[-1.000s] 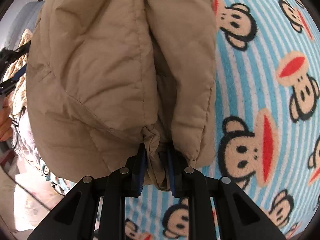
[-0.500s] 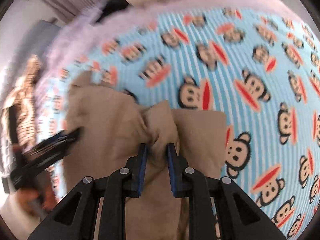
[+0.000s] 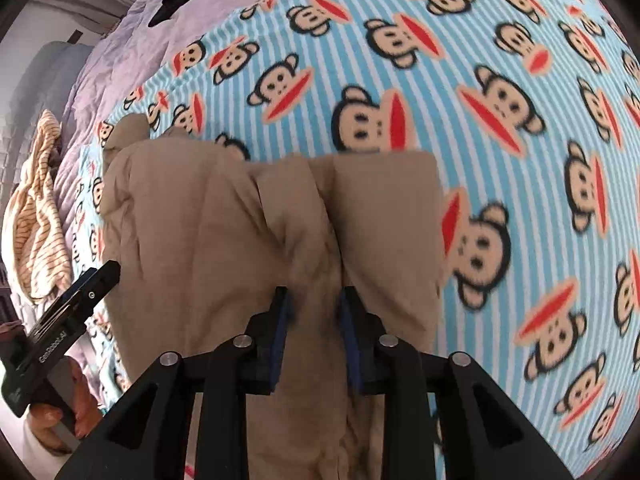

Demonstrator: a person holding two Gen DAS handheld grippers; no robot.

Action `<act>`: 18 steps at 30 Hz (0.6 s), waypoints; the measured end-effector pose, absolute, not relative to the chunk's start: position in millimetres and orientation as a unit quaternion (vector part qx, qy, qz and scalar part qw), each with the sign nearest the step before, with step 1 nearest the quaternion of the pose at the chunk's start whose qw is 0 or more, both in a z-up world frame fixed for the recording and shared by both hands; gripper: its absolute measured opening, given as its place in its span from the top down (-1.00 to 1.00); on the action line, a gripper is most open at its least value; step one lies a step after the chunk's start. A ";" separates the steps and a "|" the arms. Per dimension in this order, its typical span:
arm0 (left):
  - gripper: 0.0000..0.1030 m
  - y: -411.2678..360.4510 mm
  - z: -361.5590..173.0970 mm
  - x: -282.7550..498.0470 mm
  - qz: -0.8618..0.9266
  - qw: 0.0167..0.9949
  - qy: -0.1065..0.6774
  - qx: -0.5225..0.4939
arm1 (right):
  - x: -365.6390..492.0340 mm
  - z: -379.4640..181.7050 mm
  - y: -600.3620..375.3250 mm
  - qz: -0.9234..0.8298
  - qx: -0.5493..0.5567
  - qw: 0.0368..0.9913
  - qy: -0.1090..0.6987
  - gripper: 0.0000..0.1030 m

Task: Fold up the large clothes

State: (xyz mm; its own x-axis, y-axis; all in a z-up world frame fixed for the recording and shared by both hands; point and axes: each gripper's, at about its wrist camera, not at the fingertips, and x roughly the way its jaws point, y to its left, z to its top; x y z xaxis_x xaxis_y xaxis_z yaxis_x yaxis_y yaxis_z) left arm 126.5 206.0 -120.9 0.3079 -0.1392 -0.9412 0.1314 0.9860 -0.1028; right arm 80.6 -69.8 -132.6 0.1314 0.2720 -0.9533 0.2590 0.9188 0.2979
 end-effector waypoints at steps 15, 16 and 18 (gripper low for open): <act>-0.61 215.2 -117.8 38.0 -0.095 0.785 0.612 -0.003 | -5.2 -98.1 -59.0 -0.006 0.207 0.736 0.645 0.32; -0.61 215.5 -117.4 34.4 -0.097 0.784 0.613 0.000 | -9.1 -97.2 -58.8 -0.009 0.208 0.735 0.645 0.31; -0.61 216.0 -116.2 28.1 -0.101 0.783 0.614 0.002 | -15.8 -94.9 -57.1 -0.014 0.210 0.736 0.644 0.31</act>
State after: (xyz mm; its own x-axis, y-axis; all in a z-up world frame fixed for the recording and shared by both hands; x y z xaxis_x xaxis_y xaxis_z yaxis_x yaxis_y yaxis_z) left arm 28.1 216.0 -116.2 0.2251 -0.1560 -0.9618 0.1598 0.9796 -0.1215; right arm -15.8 -57.1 -94.9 0.1703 0.2489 -0.9535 0.2910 0.9117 0.2899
